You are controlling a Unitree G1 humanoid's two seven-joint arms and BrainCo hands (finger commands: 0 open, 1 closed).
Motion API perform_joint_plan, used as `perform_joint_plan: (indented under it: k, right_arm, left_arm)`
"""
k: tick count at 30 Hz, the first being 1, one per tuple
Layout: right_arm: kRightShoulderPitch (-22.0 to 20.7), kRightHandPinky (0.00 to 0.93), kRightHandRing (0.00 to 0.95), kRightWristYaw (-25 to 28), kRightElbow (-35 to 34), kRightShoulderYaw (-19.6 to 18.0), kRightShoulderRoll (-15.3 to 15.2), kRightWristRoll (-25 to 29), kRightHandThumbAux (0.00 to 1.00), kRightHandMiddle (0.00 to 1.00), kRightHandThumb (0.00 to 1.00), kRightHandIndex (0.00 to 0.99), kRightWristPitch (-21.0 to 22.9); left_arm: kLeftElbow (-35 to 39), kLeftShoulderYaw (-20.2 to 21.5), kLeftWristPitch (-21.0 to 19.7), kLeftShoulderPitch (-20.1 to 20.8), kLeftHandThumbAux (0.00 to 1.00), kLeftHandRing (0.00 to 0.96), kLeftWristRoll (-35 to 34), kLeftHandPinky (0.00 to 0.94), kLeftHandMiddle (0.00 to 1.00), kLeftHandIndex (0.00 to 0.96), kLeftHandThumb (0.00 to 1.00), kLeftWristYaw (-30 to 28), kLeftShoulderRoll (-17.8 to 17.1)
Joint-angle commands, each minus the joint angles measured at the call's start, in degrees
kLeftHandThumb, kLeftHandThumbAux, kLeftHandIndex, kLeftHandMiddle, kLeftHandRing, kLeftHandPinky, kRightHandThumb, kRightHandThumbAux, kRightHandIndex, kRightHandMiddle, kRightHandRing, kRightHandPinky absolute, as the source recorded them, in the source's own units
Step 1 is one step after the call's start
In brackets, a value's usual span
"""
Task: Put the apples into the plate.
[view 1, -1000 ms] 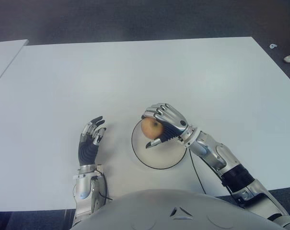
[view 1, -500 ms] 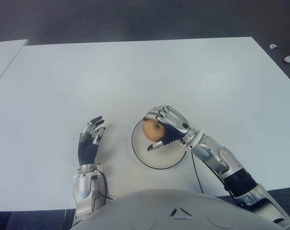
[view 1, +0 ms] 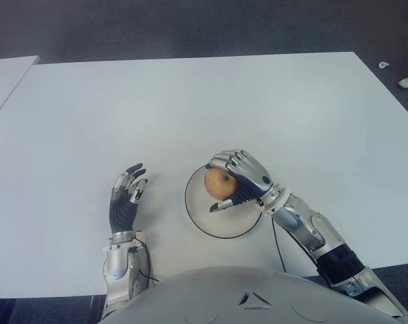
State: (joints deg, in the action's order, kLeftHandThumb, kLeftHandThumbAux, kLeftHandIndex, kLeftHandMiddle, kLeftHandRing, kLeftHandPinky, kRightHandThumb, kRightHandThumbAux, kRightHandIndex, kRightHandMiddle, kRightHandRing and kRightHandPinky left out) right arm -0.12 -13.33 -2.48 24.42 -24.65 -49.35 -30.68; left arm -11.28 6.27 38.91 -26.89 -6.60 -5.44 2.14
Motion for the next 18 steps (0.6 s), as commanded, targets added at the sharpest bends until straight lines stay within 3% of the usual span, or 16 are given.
perform_joint_plan:
  k: [1, 7, 18]
  right_arm:
    - [0.06, 0.093, 0.088, -2.43, -1.58, -0.84, -0.72, -1.43, 0.329, 0.113, 0.285, 0.093, -1.89]
    - [-0.80, 0.009, 0.009, -8.00, -0.61, -0.86, -2.24, -5.84, 0.264, 0.012, 0.177, 0.010, -4.45]
    - [-2.09, 0.000, 0.000, -11.67, 2.43, -0.43, -2.53, -6.58, 0.260, 0.000, 0.166, 0.000, -6.54]
  left_arm:
    - [-3.67, -0.22, -1.77, -0.18, 0.514, 0.254, 0.17, 0.304, 0.226, 0.248, 0.311, 0.30, 0.59]
    - [-5.25, -0.37, -0.20, 0.78, 0.513, 0.245, 0.50, 0.300, 0.225, 0.257, 0.289, -0.32, 0.07]
    - [-5.86, -0.60, 0.10, 1.35, 0.528, 0.239, 0.78, 0.300, 0.216, 0.241, 0.269, -0.78, -0.73]
